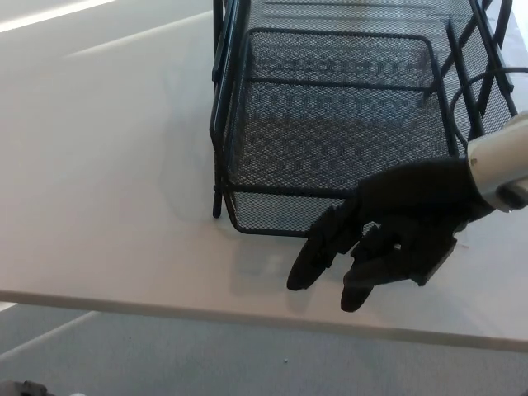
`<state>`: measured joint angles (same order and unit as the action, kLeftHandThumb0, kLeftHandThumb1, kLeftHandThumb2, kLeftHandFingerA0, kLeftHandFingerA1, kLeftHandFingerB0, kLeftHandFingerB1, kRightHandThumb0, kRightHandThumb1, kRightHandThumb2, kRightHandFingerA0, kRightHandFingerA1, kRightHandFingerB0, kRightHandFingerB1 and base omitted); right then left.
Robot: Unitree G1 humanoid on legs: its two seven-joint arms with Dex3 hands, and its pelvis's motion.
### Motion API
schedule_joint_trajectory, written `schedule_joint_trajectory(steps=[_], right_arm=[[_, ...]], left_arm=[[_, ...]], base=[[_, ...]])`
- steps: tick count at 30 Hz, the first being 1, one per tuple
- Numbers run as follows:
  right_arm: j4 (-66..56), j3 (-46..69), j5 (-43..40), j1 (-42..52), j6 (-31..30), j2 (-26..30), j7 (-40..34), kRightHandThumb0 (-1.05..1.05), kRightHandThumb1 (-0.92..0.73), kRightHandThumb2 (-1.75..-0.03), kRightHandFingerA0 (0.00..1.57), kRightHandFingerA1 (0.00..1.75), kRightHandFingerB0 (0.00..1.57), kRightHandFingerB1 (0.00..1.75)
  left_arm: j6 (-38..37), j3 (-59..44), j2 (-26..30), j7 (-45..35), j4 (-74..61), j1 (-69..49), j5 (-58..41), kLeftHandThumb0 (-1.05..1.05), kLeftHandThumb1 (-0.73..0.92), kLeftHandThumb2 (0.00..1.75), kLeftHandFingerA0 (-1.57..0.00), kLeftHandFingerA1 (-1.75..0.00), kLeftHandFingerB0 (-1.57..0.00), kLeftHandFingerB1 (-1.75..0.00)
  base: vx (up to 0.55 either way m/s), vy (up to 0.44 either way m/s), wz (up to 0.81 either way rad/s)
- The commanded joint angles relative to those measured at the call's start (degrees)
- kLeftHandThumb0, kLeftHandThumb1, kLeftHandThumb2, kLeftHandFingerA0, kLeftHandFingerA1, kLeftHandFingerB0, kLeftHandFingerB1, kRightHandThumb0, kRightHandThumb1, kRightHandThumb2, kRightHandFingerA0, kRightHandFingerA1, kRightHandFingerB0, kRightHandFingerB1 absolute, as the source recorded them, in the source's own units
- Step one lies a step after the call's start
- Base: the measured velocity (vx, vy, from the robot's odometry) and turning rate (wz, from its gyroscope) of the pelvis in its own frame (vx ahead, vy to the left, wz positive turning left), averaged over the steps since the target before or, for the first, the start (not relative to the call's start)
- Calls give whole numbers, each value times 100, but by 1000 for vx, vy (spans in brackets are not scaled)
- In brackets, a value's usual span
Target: A balck drawer is kept on the middle of the table and the robot uses its right hand to push it back away from the robot
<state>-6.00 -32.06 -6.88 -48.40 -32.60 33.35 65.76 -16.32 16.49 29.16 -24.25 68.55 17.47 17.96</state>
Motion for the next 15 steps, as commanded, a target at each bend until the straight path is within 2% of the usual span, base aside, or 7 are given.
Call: schedule_joint_trajectory(steps=[1, 3, 8, 15], right_arm=[[203, 56, 188, -141, 167, -89, 24, -71, -81, -65, 50, 39, 38, 35], [287, 66, 201, -156, 182, -118, 39, -70, -81, -65, 48, 39, 38, 35], [594, 93, 326, -165, 320, -191, -1, -71, -81, -65, 48, 39, 38, 35], [1312, 112, 709, -243, 793, -259, -206, -71, -81, -65, 46, 39, 39, 35]], left_arm=[[-30, -41, 66, -22, 45, -12, 34, -56, 72, 63, -47, -39, -32, -33], [-64, -48, 77, -33, 14, -31, 27, -56, 75, 63, -48, -38, -33, -33], [-30, -32, 66, -17, 29, -12, 52, -57, 72, 63, -47, -38, -32, -33], [-62, -38, 80, -46, 7, -46, 39, -56, 73, 63, -45, -38, -30, -32]], base=[[0, 0, 0], [0, 0, 0], [0, 0, 0], [0, 0, 0]])
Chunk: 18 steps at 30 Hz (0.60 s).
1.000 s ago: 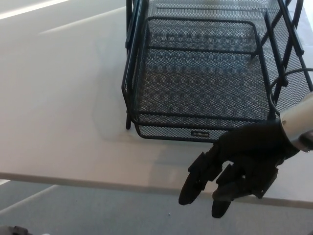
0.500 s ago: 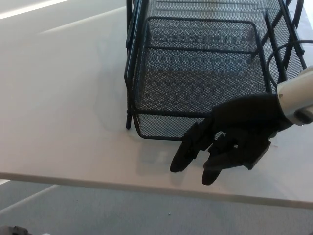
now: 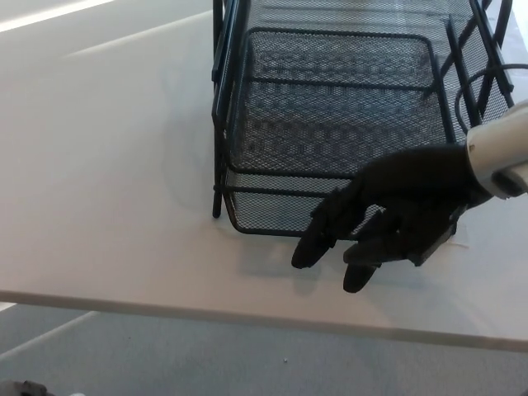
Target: A balck drawer is kept on the middle of the table and the robot uses its right hand to push it back away from the robot
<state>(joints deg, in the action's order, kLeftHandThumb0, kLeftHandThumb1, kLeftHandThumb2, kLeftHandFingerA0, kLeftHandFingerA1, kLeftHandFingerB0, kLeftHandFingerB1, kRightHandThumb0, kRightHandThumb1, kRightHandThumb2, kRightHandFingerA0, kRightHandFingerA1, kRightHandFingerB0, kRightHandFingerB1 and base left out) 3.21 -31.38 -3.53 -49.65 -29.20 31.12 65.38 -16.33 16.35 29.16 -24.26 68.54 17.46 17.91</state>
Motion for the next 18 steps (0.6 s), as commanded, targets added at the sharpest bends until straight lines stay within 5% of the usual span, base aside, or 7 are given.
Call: schedule_joint_trajectory(steps=[1, 6, 7, 18], right_arm=[[466, 56, 400, -125, 516, -47, -175, -71, -81, -65, 46, 39, 39, 35], [1319, 128, 607, -315, 874, -136, -272, -68, -82, -65, 45, 38, 39, 36], [1412, 164, 612, -346, 922, -142, -263, -68, -68, -103, 39, 54, 25, 46], [1628, 284, 854, -469, 1260, -110, -225, -73, -71, -104, 38, 52, 25, 45]], left_arm=[[-65, -26, 82, -48, -1, -50, 39, -56, 73, 63, -45, -38, -30, -32], [-100, -33, 89, -20, 1, -75, 36, -56, 72, 63, -47, -38, -32, -33], [-111, -37, 91, -8, 4, -79, 35, -56, 72, 63, -46, -38, -32, -32], [-84, -43, 65, -3, 20, -64, 33, -56, 72, 63, -47, -39, -31, -32]], base=[[0, 0, 0], [0, 0, 0], [0, 0, 0], [0, 0, 0]])
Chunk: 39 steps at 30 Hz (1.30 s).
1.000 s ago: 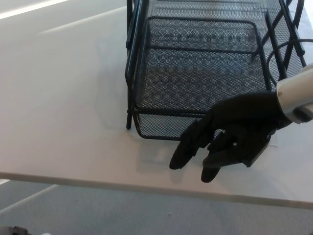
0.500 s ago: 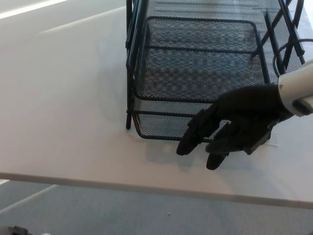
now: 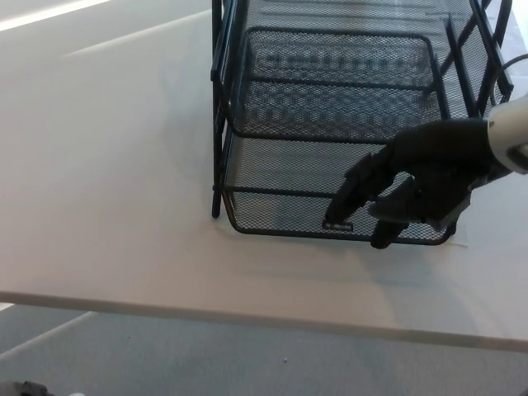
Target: A balck drawer is kept on the middle of the table and the robot uses its right hand to push it back away from the robot
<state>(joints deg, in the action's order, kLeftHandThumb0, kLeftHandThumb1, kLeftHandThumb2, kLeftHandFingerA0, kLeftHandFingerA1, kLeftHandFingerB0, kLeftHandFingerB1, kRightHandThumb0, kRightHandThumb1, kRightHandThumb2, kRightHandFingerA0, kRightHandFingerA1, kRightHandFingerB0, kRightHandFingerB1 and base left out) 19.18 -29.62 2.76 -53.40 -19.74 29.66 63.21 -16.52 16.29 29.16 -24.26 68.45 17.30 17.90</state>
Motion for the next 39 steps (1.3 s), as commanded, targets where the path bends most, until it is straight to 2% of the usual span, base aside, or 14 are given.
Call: schedule_joint_trajectory(steps=[1, 5, 7, 9, 12, 14, 15, 20, 23, 24, 30, 32, 36, 39], right_arm=[[-60, 138, 185, -47, 252, 26, 16, -73, -69, -103, 38, 53, 24, 45], [-599, 185, 64, 176, 106, 45, 155, -73, -68, -103, 39, 53, 23, 45], [-1578, 108, -118, 453, -239, 134, 419, -66, -65, -104, 39, 55, 21, 45], [-2338, -17, -240, 656, -517, 224, 609, -69, -68, -104, 38, 54, 22, 45], [-3604, -206, -427, 1083, -556, 438, 855, -65, -69, -106, 37, 55, 20, 45], [-3793, -226, -448, 1151, -628, 465, 881, -65, -69, -106, 37, 55, 20, 45], [-4201, -275, -541, 1339, -699, 523, 907, -73, -80, -69, 42, 40, 34, 35], [-5143, -128, -989, 2015, -1047, 725, 884, -69, -85, -66, 47, 40, 37, 34], [-5279, -26, -1020, 2219, -1127, 808, 873, -69, -84, -66, 46, 40, 37, 34], [-5296, 131, -1042, 2512, -905, 936, 844, -65, -68, -107, 39, 57, 20, 45], [-5195, 568, -1050, 3221, -476, 1263, 739, -71, -73, -108, 37, 55, 21, 45], [-4685, 802, -1010, 3595, -193, 1303, 580, -66, -73, -107, 37, 55, 23, 46], [-3685, 962, -930, 3853, -189, 1244, 430, -61, -70, -107, 36, 55, 19, 46], [-2444, 1168, -726, 4115, 209, 1153, 102, -64, -66, -106, 38, 55, 19, 45]], left_arm=[[-69, -37, 72, -9, 19, -57, 33, -57, 72, 63, -47, -38, -32, -33], [-110, -61, 87, -55, 13, -72, 0, -57, 72, 63, -46, -38, -32, -33], [-75, -63, 81, -39, 31, -63, 6, -56, 72, 63, -48, -39, -31, -32], [-70, -41, 74, -4, 11, -60, 33, -56, 72, 63, -47, -39, -30, -32], [-54, -31, 56, -5, 18, -33, 39, -56, 72, 63, -46, -38, -31, -32], [-57, -27, 55, -10, 18, -32, 41, -56, 72, 63, -46, -38, -31, -32], [-35, -24, 54, -21, 51, -4, 44, -56, 72, 63, -47, -38, -31, -32], [-31, -24, 83, -57, 64, -5, 39, -57, 72, 63, -46, -38, -31, -33], [-78, -13, 95, -40, 55, -20, 52, -57, 72, 63, -46, -38, -32, -33], [-69, -28, 93, -44, 48, -29, 34, -57, 72, 63, -47, -38, -31, -32], [-57, -18, 92, -19, 48, -18, 50, -56, 75, 63, -48, -38, -33, -32], [-51, -28, 93, -21, 29, -42, 38, -56, 75, 63, -48, -38, -33, -32], [-57, -60, 87, -32, 28, -68, 4, -55, 73, 62, -43, -37, -29, -32], [-63, -63, 88, 12, 34, -74, 10, -55, 74, 63, -50, -38, -33, -33]], base=[[0, 0, 0], [0, 0, 0], [0, 0, 0], [0, 0, 0], [0, 0, 0], [0, 0, 0], [0, 0, 0], [0, 0, 0], [0, 0, 0], [0, 0, 0], [0, 0, 0], [0, 0, 0], [0, 0, 0], [0, 0, 0]])
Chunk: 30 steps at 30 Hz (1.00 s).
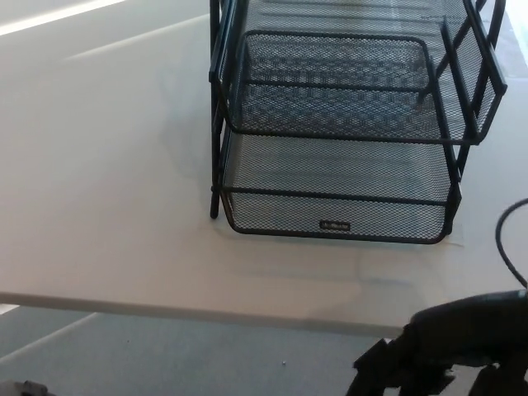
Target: A balck drawer is kept on the middle of the table and the robot uses its right hand to push it back away from the robot
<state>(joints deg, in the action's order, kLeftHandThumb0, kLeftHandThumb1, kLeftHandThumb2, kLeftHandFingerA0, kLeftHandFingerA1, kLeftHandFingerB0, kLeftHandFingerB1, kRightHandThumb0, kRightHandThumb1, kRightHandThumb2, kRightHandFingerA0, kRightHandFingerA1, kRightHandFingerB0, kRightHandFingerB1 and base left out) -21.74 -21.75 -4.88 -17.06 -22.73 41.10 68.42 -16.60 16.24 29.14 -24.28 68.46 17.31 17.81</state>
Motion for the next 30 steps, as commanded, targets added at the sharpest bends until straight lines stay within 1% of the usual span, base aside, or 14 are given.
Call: schedule_joint_trajectory(steps=[1, 2, 3, 5, 7, 14, 15, 16, 17, 19, 20, 27, 29, 30], right_arm=[[1832, 425, 56, 526, 593, -11, -482, -63, -66, -105, 38, 56, 19, 46], [1995, 464, 77, 565, 684, -26, -537, -63, -66, -105, 38, 56, 19, 46], [2206, 534, 78, 621, 798, -44, -598, -72, -78, -69, 42, 40, 32, 36], [2552, 646, 84, 698, 964, -80, -704, -69, -84, -66, 43, 39, 34, 34], [2879, 712, 115, 717, 1088, -123, -799, -70, -84, -65, 44, 39, 34, 35], [4643, 1287, -142, 679, 1293, -530, -1273, -62, -76, -64, 45, 41, 37, 37], [5116, 1475, -223, 623, 1264, -653, -1454, -63, -75, -63, 51, 40, 44, 37], [5257, 1529, -239, 602, 1269, -689, -1499, -63, -75, -63, 51, 40, 44, 37], [5701, 1599, -176, 550, 1419, -754, -1715, -65, -63, -100, 49, 56, 30, 47], [6092, 1628, -56, 496, 1537, -801, -1949, -61, -60, -98, 49, 57, 30, 47], [6271, 1609, 11, 455, 1631, -806, -2009, -62, -69, -63, 50, 42, 40, 37], [7028, 1481, 328, 216, 1886, -784, -2310, -52, -70, -61, 52, 40, 45, 38], [7257, 1296, 526, 99, 1974, -734, -2343, -52, -70, -61, 54, 40, 46, 37], [7393, 1060, 768, 7, 2090, -704, -2387, -50, -69, -61, 53, 41, 47, 38]], left_arm=[[-63, -52, 90, 30, 33, -77, 27, -55, 74, 63, -50, -39, -32, -32], [-73, -45, 91, 45, 35, -79, 37, -55, 74, 63, -50, -39, -32, -32], [-63, -44, 89, 44, 37, -76, 38, -55, 74, 63, -49, -39, -31, -32], [-46, -45, 88, 40, 48, -71, 36, -57, 71, 62, -48, -39, -30, -32], [-52, -46, 94, 40, 49, -77, 36, -56, 75, 63, -49, -38, -33, -32], [-65, -86, 98, 4, 59, -92, -12, -57, 72, 63, -47, -39, -31, -32], [-91, -80, 105, 6, 39, -108, -8, -56, 75, 62, -48, -38, -32, -32], [-97, -77, 107, 6, 33, -111, -6, -56, 75, 62, -48, -38, -32, -32], [-86, -59, 109, 26, 39, -110, 17, -57, 72, 63, -46, -38, -31, -32], [-112, -57, 111, 48, 56, -115, 22, -57, 72, 63, -48, -39, -32, -33], [-90, -47, 108, 56, 66, -104, 35, -57, 72, 63, -47, -38, -31, -32], [-55, -49, 116, 19, 71, -90, 28, -56, 75, 62, -49, -38, -33, -33], [-83, -66, 123, 5, 72, -105, 8, -57, 72, 63, -47, -38, -31, -32], [-100, -51, 131, 24, 66, -113, 28, -56, 75, 63, -48, -37, -32, -32]], base=[[0, 0, 0], [0, 0, 0], [0, 0, 0], [0, 0, 0], [0, 0, 0], [0, 0, 0], [0, 0, 0], [0, 0, 0], [0, 0, 0], [0, 0, 0], [0, 0, 0], [0, 0, 0], [0, 0, 0], [0, 0, 0]])
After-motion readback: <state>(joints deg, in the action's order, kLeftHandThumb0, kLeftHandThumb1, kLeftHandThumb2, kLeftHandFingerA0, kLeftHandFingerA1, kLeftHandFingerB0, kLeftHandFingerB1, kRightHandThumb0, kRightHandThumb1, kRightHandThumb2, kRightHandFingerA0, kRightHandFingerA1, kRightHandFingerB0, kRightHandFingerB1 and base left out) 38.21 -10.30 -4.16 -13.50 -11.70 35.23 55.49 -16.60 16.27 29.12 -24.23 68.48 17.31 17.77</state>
